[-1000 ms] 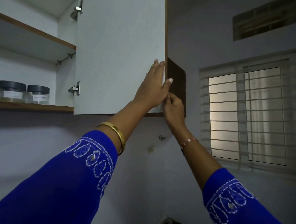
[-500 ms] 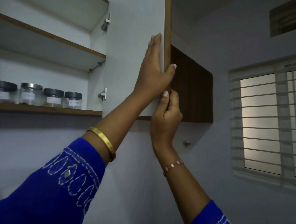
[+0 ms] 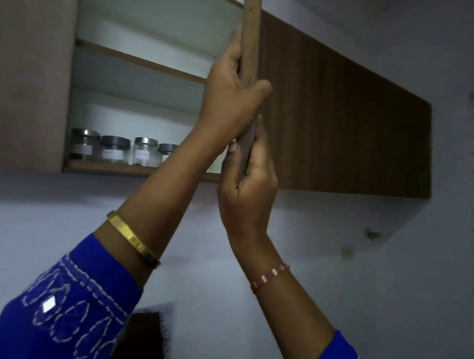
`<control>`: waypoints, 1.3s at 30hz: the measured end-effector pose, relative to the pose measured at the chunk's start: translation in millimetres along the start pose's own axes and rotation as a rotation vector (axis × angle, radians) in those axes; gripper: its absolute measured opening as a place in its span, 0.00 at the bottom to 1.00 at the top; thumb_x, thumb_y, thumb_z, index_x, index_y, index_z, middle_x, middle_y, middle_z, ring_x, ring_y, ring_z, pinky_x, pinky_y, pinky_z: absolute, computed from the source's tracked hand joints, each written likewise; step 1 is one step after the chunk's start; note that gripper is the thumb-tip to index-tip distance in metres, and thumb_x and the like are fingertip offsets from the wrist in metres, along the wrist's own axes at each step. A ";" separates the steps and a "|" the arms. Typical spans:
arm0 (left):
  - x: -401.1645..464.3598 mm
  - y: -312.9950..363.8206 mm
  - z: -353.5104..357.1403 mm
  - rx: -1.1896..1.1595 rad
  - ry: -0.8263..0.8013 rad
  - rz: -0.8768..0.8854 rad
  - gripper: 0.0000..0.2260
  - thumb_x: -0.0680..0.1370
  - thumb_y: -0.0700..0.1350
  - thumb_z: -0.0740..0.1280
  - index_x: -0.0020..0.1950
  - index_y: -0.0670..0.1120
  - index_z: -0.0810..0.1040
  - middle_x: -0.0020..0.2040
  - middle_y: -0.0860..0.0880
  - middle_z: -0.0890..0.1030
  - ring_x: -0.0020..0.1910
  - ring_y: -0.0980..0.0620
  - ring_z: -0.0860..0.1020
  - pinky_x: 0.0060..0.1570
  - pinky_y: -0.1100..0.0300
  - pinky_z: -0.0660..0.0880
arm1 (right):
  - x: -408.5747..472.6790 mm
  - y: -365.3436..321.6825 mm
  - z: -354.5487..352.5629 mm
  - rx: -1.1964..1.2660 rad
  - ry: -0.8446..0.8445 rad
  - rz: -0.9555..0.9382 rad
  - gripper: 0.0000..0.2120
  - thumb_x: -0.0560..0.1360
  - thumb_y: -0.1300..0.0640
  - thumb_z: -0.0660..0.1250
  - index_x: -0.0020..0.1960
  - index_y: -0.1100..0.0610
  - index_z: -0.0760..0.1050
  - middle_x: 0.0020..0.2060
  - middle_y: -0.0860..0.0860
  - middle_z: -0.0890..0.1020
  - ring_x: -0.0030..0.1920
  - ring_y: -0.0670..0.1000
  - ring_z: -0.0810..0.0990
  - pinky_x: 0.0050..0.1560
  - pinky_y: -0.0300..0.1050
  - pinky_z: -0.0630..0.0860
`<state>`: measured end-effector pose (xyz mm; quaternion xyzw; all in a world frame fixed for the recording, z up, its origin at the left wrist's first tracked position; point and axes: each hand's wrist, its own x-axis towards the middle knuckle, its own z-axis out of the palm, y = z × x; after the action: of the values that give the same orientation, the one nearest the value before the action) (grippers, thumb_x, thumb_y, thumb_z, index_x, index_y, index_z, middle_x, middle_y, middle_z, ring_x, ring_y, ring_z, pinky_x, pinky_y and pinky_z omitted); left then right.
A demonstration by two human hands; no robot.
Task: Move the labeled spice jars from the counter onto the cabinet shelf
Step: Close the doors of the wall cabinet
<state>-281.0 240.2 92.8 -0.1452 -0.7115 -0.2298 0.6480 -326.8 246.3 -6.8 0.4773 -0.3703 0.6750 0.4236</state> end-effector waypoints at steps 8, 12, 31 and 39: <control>-1.2 -30.1 -100.0 -0.018 -0.003 -0.139 0.22 0.72 0.27 0.58 0.65 0.41 0.68 0.51 0.49 0.79 0.48 0.60 0.80 0.50 0.65 0.78 | -31.4 -12.0 89.5 -0.168 -0.107 -0.149 0.27 0.80 0.49 0.48 0.70 0.68 0.62 0.69 0.63 0.69 0.71 0.61 0.66 0.70 0.52 0.65; -3.3 -51.1 -144.1 -0.019 0.035 -0.234 0.20 0.75 0.27 0.58 0.65 0.40 0.68 0.54 0.49 0.78 0.49 0.60 0.80 0.50 0.68 0.77 | -44.0 -18.0 133.8 -0.262 -0.146 -0.179 0.25 0.76 0.56 0.57 0.69 0.70 0.64 0.66 0.67 0.71 0.68 0.66 0.69 0.66 0.57 0.68; -7.6 -159.4 -255.8 0.631 -0.021 -0.230 0.21 0.77 0.35 0.62 0.70 0.41 0.67 0.60 0.47 0.75 0.58 0.53 0.74 0.53 0.68 0.69 | -71.5 15.5 268.2 -0.575 -0.340 -0.303 0.34 0.66 0.52 0.75 0.66 0.67 0.70 0.61 0.67 0.76 0.61 0.67 0.76 0.57 0.57 0.76; -44.6 -219.0 -305.0 0.951 -0.223 -0.210 0.23 0.79 0.39 0.60 0.73 0.41 0.61 0.74 0.41 0.64 0.74 0.43 0.59 0.72 0.57 0.54 | -79.9 44.8 305.4 -0.532 -0.428 -0.322 0.30 0.66 0.57 0.76 0.64 0.65 0.73 0.62 0.68 0.75 0.61 0.68 0.76 0.55 0.60 0.77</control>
<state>-125.3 -99.5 34.9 0.2150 -0.8131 0.0731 0.5359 -252.4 -63.8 -5.1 0.5332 -0.5329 0.3649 0.5464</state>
